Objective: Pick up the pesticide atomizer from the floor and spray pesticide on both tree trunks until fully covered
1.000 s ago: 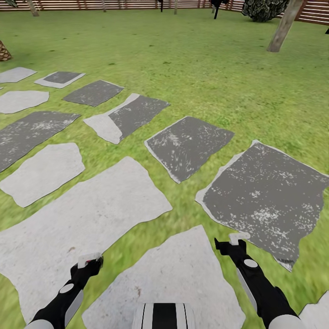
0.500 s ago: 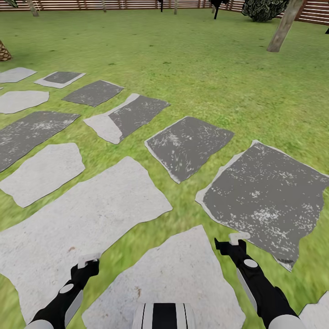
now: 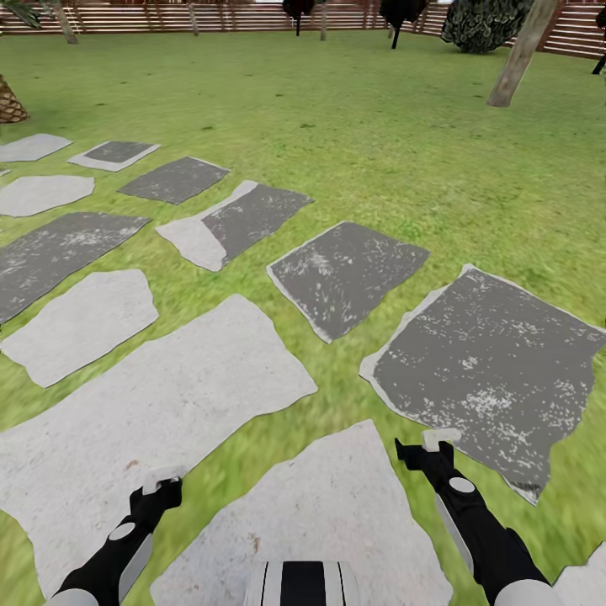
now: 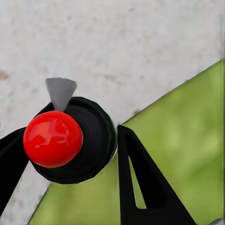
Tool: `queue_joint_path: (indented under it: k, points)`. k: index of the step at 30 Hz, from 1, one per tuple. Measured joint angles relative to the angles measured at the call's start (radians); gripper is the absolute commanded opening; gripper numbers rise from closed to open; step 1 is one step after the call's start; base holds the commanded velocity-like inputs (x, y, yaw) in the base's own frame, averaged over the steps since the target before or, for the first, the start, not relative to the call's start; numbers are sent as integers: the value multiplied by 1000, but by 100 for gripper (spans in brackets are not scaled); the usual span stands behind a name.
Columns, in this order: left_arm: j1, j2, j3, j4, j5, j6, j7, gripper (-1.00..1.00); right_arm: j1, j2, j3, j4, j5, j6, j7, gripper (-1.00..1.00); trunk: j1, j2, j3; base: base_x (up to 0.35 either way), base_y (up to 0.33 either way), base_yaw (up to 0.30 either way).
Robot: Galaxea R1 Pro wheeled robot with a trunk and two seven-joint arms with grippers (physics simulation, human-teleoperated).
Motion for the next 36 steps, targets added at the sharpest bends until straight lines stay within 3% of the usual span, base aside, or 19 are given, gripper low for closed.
queue_joint_path:
  k: [11, 16, 26, 36]
  points:
    - [-1, -1, -1, 0, 0, -1, 0, -100, 0, -1, 0, -2, 0, -2, 2, 100, -5, 3, 43, 0, 0, 0]
    - [2, -4, -3, -19, -1, 0, 1, -100, 0, -1, 1, -59, 0, 1, 1, 100, -7, 4, 62, 0, 0, -1]
    - [2, 16, -4, -25, -1, 16, -11, -100, 68, -6, 1, -72, 1, 1, 0, 100, -12, 6, 115, 0, 0, -81]
    - [2, 22, -17, -21, -44, 24, -12, -100, 87, -8, 0, -28, 3, -4, 0, 100, -16, 8, 169, 0, 0, -88]
